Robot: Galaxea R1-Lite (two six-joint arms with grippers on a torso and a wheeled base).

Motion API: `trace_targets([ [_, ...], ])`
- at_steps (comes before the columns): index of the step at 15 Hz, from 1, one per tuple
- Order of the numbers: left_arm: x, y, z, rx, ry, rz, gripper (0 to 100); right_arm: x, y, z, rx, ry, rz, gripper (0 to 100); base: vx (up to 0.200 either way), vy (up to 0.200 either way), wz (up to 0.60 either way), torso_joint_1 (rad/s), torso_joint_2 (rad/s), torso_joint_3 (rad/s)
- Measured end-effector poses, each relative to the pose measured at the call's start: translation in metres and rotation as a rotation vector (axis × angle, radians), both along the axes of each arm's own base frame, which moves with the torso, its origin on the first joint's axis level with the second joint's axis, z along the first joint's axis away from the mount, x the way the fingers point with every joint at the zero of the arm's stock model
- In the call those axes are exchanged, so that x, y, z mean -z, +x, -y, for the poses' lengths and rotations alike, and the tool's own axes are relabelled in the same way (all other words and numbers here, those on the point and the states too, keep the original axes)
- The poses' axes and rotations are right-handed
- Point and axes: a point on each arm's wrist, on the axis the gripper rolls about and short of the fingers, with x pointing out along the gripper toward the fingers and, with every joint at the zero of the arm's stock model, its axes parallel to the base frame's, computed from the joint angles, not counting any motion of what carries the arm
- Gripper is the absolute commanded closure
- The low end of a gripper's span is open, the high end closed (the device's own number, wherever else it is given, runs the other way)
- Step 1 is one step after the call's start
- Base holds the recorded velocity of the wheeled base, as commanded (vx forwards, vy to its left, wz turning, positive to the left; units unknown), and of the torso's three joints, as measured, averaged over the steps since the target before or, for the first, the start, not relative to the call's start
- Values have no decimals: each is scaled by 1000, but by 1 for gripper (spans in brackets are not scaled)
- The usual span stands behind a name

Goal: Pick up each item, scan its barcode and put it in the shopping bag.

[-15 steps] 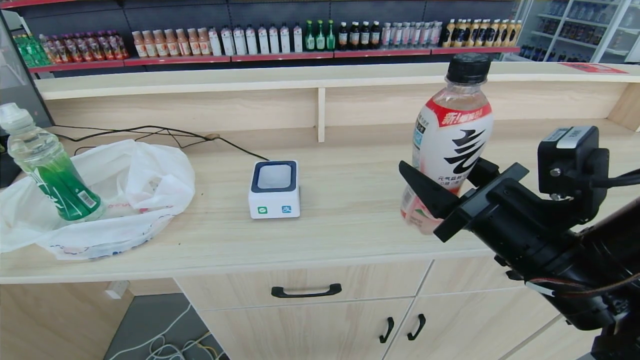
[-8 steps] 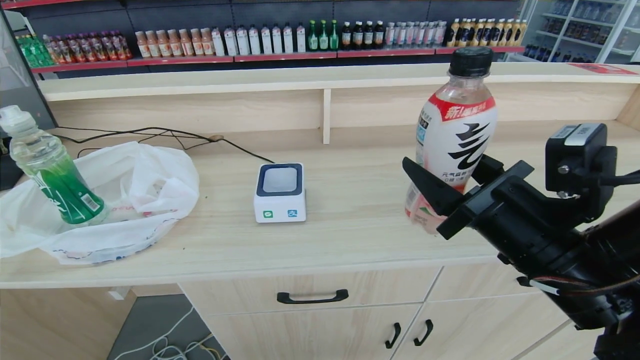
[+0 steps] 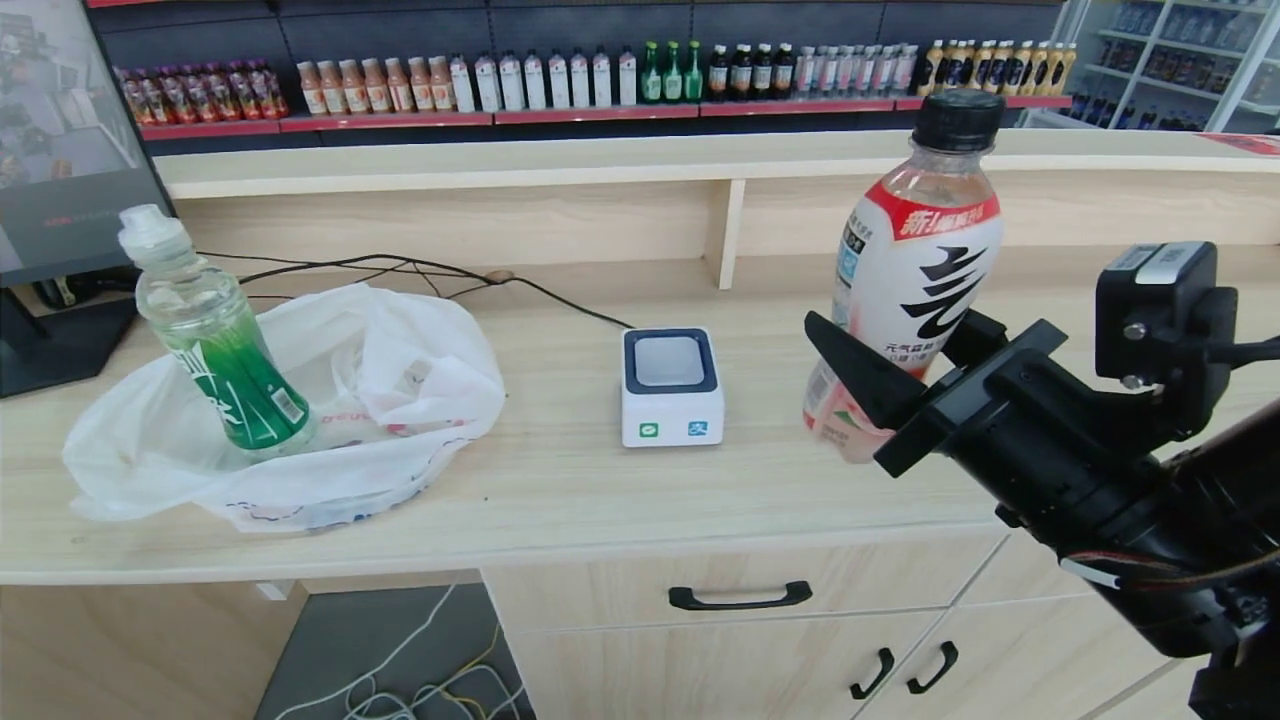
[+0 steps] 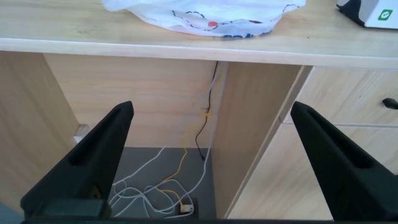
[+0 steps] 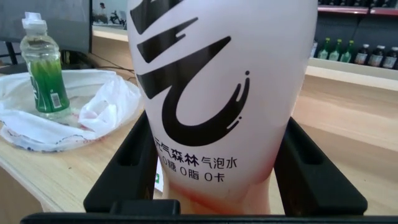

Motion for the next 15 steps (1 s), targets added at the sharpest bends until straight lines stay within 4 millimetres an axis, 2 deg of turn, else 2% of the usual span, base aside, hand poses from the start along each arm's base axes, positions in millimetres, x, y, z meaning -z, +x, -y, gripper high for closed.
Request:
trace_targets([
  [10, 0, 0, 0, 1, 1, 0, 0, -6, -6, 6, 1, 15, 16, 100, 0, 200, 0, 2, 2, 2],
  [15, 0, 0, 0, 1, 3, 0, 0, -6, -7, 15, 30, 15, 18, 100, 0, 0, 0, 0, 0, 0],
])
